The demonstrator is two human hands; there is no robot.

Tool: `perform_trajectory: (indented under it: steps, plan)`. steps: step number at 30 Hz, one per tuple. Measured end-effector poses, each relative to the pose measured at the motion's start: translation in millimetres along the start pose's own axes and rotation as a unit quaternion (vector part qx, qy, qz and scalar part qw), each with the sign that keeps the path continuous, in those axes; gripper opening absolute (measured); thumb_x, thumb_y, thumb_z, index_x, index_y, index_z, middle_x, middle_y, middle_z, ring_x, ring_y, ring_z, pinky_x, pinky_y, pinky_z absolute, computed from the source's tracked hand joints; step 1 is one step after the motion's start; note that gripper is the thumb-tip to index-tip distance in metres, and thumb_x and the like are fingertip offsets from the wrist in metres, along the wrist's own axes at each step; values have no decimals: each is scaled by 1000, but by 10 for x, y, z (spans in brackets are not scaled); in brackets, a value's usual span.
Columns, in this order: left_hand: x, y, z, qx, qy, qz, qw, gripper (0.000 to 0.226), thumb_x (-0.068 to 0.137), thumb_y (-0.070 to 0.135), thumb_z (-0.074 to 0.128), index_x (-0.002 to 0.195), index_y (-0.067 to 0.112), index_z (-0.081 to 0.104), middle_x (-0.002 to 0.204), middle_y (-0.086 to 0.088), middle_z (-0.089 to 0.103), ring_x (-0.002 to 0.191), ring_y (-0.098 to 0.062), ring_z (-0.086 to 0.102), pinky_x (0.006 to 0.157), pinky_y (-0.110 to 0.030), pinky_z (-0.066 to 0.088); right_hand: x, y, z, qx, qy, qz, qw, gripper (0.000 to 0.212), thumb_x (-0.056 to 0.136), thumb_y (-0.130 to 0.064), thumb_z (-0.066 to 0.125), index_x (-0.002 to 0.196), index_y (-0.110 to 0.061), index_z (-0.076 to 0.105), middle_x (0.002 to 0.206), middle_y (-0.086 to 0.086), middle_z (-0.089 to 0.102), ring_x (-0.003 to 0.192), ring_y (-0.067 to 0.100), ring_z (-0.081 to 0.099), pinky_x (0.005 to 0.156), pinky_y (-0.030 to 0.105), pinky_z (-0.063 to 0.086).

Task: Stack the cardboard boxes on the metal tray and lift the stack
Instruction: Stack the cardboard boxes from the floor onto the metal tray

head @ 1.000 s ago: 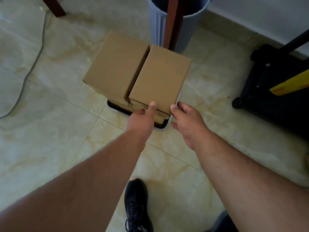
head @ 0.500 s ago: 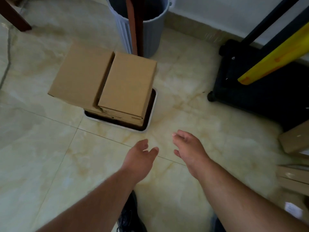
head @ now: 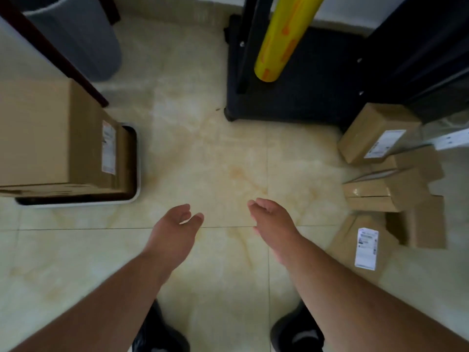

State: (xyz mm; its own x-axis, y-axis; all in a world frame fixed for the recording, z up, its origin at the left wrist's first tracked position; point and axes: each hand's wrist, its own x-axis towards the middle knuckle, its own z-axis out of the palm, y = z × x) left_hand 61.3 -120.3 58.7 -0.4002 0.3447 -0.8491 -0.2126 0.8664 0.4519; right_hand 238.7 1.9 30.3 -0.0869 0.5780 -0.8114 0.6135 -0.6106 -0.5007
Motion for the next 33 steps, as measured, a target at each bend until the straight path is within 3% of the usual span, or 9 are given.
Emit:
perform_trajectory:
  steps: [7,11,14,20,24,33]
  plan:
    - [-85,262,1000,61,-37,13,997,57,94,49,66,147,32,52,139,9,63,120,-23,64,111,-44,45,96,525,-1054,45,54,35,997,63,97,-49,61,150,-17,52,146,-1,59,133,16,57,114,44,46]
    - [-167,411,1599,83,-54,22,995,58,95,49,66,148,33,51,139,12,61,121,-21,64,112,-44,45,144,839,-1603,73,90,62,991,72,86,-58,63,147,-20,56,139,1,65,126,15,61,110,45,50]
    - [-219,467,2045,98,-68,25,993,58,95,48,67,148,31,51,141,11,61,123,-20,62,113,-43,45,169,1075,-2004,86,110,81,987,61,92,-53,63,144,-20,58,136,2,66,125,16,62,109,45,50]
    - [-336,529,2878,143,-101,31,984,57,98,43,65,150,27,50,145,9,58,121,-14,55,103,-31,39,238,1603,-2676,108,145,120,976,57,93,-52,63,140,-19,62,133,-2,66,123,18,63,108,46,51]
    - [-343,525,3344,174,-112,30,978,58,97,44,65,150,27,49,147,8,57,130,-19,56,112,-38,42,312,1928,-3028,107,156,140,972,62,91,-55,61,142,-20,61,135,-1,66,122,16,63,108,45,51]
    - [-298,340,4248,240,-137,23,961,62,98,44,63,154,25,44,154,4,51,135,-21,53,114,-42,41,532,2545,-3611,104,171,171,965,68,87,-57,60,143,-18,60,132,6,69,121,23,65,107,47,52]
